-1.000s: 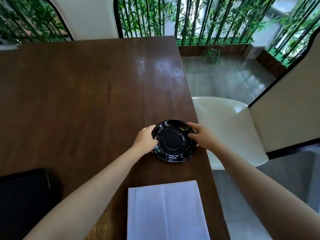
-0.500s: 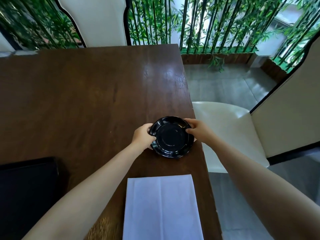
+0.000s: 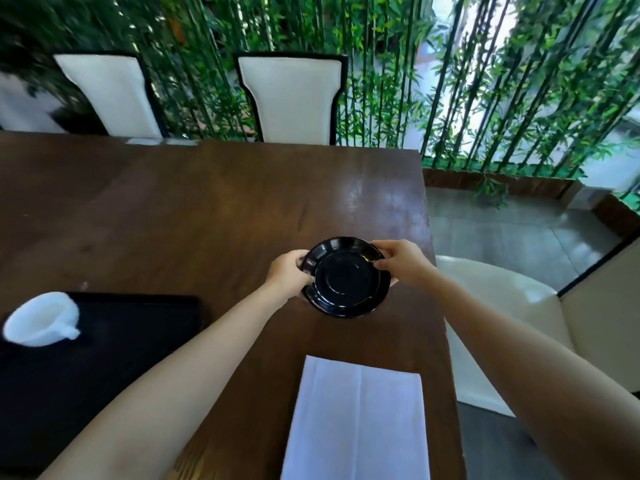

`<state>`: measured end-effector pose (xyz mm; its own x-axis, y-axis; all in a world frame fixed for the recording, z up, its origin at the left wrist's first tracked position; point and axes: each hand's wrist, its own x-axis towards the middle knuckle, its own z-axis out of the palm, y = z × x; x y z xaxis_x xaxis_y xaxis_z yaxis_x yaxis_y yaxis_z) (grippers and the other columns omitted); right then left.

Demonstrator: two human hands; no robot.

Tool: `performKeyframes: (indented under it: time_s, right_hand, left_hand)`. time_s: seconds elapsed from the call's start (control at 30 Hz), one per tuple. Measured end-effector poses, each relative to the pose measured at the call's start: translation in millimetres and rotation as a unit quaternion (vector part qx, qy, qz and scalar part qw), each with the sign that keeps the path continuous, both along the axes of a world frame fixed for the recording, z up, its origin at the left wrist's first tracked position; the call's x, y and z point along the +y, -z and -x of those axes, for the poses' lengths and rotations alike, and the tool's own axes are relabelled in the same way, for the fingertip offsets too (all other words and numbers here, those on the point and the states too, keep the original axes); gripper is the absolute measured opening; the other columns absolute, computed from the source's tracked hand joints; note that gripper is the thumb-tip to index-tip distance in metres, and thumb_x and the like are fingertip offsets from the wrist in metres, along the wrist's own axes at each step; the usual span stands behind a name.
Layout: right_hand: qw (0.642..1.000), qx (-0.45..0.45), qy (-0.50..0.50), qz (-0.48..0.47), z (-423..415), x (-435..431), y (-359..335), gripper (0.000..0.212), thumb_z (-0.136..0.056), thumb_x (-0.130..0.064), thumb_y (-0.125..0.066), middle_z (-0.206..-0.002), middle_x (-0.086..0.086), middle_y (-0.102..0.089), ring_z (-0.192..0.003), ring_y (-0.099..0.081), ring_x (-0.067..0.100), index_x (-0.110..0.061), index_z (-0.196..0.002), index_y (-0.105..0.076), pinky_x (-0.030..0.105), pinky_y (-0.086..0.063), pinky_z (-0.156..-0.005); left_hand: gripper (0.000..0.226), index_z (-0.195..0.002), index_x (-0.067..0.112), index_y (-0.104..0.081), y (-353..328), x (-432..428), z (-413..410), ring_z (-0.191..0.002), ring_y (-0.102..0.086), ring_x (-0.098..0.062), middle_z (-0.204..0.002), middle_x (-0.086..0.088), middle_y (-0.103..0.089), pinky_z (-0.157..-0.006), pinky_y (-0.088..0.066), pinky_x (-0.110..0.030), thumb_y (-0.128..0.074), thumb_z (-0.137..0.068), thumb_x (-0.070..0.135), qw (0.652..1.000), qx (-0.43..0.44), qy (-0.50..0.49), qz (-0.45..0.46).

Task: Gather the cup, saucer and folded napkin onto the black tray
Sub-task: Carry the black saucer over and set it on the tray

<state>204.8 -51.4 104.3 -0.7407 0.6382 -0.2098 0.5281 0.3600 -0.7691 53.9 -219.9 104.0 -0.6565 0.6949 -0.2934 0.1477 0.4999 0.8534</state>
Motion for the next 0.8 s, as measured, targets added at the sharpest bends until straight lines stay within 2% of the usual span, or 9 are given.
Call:
performKeyframes:
  time_s: [0.1,0.27,0.4,0.5,0.6,0.7,0.8]
  right_hand:
    - [0.999,-0.009,-0.029,0.021,26.4,-14.2,-14.8,0.052,-0.082,0.007,-0.054,-0.097,-0.006,-0.067,-0.047,-0.068,0.006,-0.026,-0.121,-0.063,0.015,-0.052,-0.042]
    - [0.997,-0.014,-0.072,0.032,71.2,-47.0,-32.7,0.051,-0.081,0.009,-0.053,-0.095,-0.007,-0.068,-0.049,-0.069,0.007,-0.023,-0.120,-0.064,0.018,-0.053,-0.043]
    - [0.994,-0.026,-0.106,0.033,107.9,-83.9,-48.1,0.050,-0.082,0.008,-0.053,-0.098,-0.005,-0.068,-0.050,-0.069,0.009,-0.022,-0.120,-0.064,0.019,-0.054,-0.044]
    - [0.991,-0.026,-0.127,0.035,133.8,-117.7,-57.6,0.050,-0.083,0.008,-0.054,-0.096,-0.007,-0.067,-0.056,-0.071,0.011,-0.024,-0.120,-0.064,0.024,-0.058,-0.049]
    - [0.987,-0.018,-0.152,0.044,158.9,-154.5,-63.7,0.049,-0.084,0.008,-0.054,-0.102,-0.003,-0.067,-0.072,-0.073,0.021,-0.021,-0.122,-0.063,0.036,-0.062,-0.062]
    - [0.984,-0.011,-0.169,0.061,182.0,-193.3,-66.4,0.049,-0.085,0.010,-0.053,-0.107,0.000,-0.065,-0.077,-0.071,0.026,-0.017,-0.125,-0.061,0.040,-0.061,-0.065]
    - [0.979,-0.006,-0.187,0.083,203.1,-233.4,-67.7,0.048,-0.086,0.011,-0.052,-0.108,0.002,-0.065,-0.079,-0.070,0.027,-0.014,-0.127,-0.059,0.042,-0.061,-0.070]
  left_hand:
    - [0.053,-0.126,0.016,-0.056,-12.6,-25.1,18.7,-0.097,-0.064,-0.028,-0.112,-0.005,-0.063,-0.064,-0.061,-0.044,-0.059,-0.080,-0.011,1.000,-0.005,-0.019,-0.004]
    - [0.048,-0.119,0.016,-0.060,-30.9,-71.2,50.7,-0.091,-0.065,-0.025,-0.096,0.001,-0.064,-0.061,-0.061,-0.038,-0.060,-0.080,-0.012,0.999,-0.009,-0.039,-0.010]
    - [0.046,-0.117,0.016,-0.061,-45.7,-115.7,76.0,-0.090,-0.065,-0.025,-0.091,0.006,-0.062,-0.062,-0.060,-0.038,-0.061,-0.080,-0.011,0.998,-0.004,-0.060,-0.006]
    - [0.049,-0.122,0.014,-0.059,-51.9,-154.4,94.6,-0.088,-0.066,-0.025,-0.096,0.001,-0.065,-0.059,-0.060,-0.036,-0.059,-0.080,-0.012,0.996,-0.020,-0.079,-0.020]
    - [0.052,-0.125,0.013,-0.057,-56.4,-196.1,112.4,-0.089,-0.066,-0.024,-0.110,-0.006,-0.066,-0.053,-0.059,-0.031,-0.057,-0.081,-0.014,0.994,-0.031,-0.096,-0.036]
    - [0.053,-0.127,0.013,-0.056,-59.7,-238.6,130.2,-0.099,-0.065,-0.027,-0.116,-0.007,-0.066,-0.060,-0.060,-0.036,-0.058,-0.081,-0.013,0.992,-0.027,-0.113,-0.040]
    - [0.052,-0.128,0.011,-0.055,-60.3,-283.3,146.8,-0.100,-0.065,-0.026,-0.117,-0.008,-0.066,-0.062,-0.060,-0.037,-0.058,-0.082,-0.012,0.990,-0.036,-0.128,-0.049]
